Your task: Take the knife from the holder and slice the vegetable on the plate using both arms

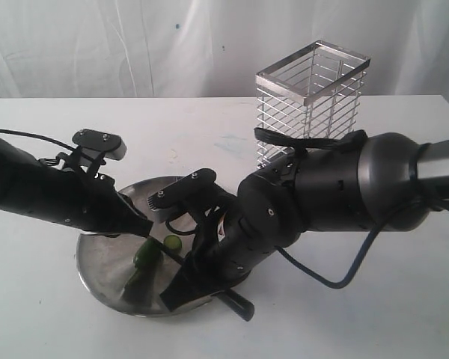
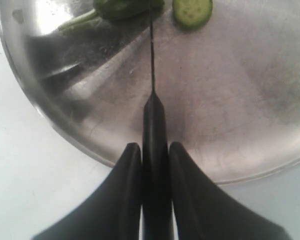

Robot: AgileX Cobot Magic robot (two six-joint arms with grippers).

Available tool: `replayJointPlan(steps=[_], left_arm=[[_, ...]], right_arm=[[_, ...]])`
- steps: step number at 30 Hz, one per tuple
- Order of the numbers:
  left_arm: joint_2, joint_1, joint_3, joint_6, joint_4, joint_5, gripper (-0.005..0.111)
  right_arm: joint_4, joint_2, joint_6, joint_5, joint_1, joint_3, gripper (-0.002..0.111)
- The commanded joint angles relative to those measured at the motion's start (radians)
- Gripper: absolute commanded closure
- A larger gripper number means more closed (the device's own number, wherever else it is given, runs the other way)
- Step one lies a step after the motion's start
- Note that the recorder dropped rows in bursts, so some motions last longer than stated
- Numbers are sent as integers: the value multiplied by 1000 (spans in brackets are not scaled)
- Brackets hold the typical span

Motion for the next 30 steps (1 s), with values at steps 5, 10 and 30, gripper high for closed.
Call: replayJointPlan(steps=[5,10,30], left_arm=[[136,2,5,1,-17,-26,91],[63,4,5,1,-17,-54,91],[50,-21,-22,-7,-8,-18,91]], right_arm=[[-3,31,-12,31,-6,-7,105],[-3,33,-12,31,-6,-7,105],[-3,33,-19,25,-6,-7,105]])
